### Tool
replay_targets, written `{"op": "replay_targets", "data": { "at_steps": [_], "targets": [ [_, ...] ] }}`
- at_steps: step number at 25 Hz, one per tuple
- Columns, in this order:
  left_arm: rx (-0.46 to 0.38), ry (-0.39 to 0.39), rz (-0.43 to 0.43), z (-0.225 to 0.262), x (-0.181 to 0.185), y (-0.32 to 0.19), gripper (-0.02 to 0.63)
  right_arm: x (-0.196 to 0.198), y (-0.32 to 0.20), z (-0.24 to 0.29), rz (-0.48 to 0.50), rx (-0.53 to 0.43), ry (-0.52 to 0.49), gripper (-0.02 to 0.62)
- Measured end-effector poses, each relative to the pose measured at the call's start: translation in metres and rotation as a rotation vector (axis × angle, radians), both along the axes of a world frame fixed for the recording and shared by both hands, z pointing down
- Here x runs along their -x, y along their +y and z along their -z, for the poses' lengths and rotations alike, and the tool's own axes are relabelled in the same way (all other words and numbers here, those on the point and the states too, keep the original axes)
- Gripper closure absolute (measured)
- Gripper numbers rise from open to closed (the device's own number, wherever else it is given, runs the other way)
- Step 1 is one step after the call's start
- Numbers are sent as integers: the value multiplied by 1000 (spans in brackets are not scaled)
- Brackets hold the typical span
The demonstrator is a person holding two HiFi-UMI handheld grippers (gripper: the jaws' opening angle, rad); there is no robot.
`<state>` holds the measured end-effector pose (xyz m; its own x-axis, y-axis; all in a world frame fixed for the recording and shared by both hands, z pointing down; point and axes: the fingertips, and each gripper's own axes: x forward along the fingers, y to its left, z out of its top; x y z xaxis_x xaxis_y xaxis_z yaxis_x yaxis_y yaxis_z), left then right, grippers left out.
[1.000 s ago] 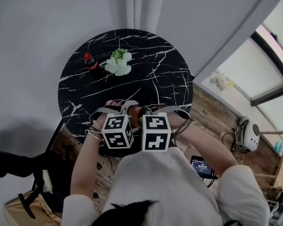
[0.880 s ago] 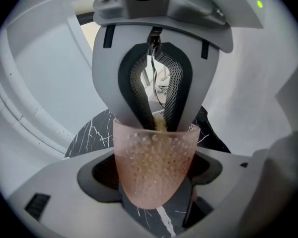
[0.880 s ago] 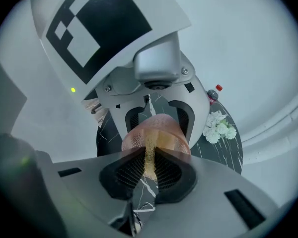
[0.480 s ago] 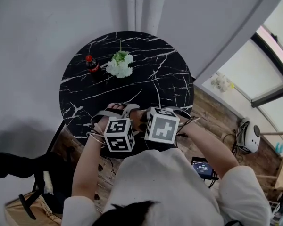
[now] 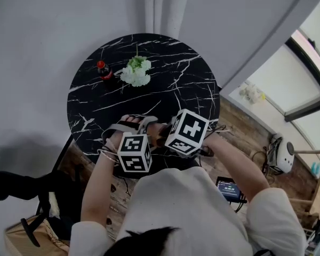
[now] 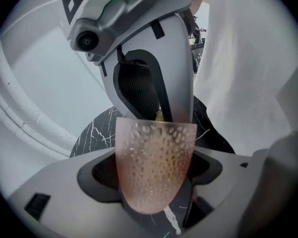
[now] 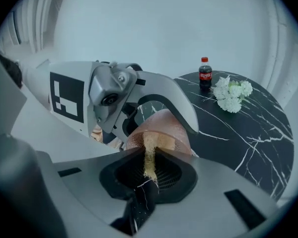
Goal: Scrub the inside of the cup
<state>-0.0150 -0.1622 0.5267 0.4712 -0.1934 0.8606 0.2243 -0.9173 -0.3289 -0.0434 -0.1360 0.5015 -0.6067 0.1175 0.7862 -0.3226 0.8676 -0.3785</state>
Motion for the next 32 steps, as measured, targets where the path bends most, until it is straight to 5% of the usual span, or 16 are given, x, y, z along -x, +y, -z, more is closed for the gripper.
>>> {"op": "replay_targets", "data": {
  "at_steps": [10,18,32],
  "targets": [
    [-25,-4,9,0,3,-4,230,6,-4,4,-90,157,-71,538],
    [-40,16,10,4,3,-4,230,8,-6,14,-219,401,-229,538],
    [-113,61,14,12,5,-10,230,12,-14,29,-406,698,-401,538]
  ]
}}
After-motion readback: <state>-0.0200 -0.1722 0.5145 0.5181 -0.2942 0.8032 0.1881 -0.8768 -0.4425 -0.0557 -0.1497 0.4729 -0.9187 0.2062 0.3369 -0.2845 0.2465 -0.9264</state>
